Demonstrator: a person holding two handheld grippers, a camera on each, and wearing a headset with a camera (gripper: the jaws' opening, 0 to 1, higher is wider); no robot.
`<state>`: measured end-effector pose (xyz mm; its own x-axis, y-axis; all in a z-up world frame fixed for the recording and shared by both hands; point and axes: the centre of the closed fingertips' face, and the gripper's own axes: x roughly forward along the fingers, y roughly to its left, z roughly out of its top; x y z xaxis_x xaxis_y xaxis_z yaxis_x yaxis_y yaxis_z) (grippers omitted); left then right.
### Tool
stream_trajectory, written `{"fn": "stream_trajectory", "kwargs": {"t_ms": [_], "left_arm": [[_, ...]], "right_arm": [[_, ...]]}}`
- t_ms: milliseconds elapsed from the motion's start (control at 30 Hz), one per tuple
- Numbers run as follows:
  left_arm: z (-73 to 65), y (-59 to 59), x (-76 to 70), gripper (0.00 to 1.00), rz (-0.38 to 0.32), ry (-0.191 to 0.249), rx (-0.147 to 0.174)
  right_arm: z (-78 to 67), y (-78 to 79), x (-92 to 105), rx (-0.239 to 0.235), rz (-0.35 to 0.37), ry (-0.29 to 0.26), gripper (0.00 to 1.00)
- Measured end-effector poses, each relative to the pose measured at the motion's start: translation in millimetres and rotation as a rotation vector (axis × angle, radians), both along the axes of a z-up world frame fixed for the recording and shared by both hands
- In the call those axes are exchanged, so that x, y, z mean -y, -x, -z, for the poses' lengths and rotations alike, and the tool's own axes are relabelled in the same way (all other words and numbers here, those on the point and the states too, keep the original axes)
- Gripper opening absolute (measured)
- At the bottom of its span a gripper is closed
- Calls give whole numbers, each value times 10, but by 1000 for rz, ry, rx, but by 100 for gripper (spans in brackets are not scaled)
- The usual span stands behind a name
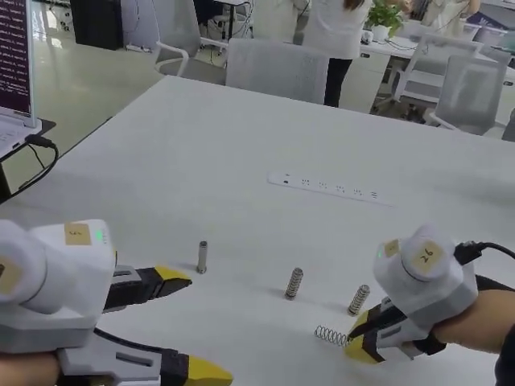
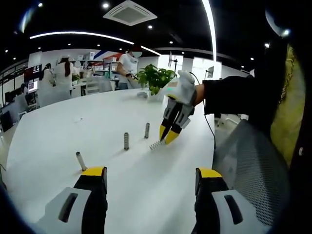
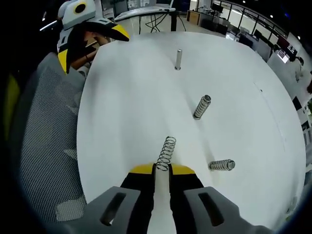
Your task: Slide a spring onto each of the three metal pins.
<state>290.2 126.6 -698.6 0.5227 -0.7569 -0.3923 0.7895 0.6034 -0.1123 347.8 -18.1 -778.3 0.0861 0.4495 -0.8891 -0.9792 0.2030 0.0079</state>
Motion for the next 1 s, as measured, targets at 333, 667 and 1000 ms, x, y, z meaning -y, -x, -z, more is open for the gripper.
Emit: {"fn": "stream_trajectory", "kwargs": {"t_ms": [333,667,1000], "left_arm": [[-59,14,-2,69,22,20,10],[-224,85,54,61,92,103,15],[-471,324,221,48,254,258,-18]], "right_arm": [[-413,263,-382,-21,-181,-129,7],[-810,591,-701,-43,-344,-234,7],[-1150,837,-924,-58,-452,-327,7]]}}
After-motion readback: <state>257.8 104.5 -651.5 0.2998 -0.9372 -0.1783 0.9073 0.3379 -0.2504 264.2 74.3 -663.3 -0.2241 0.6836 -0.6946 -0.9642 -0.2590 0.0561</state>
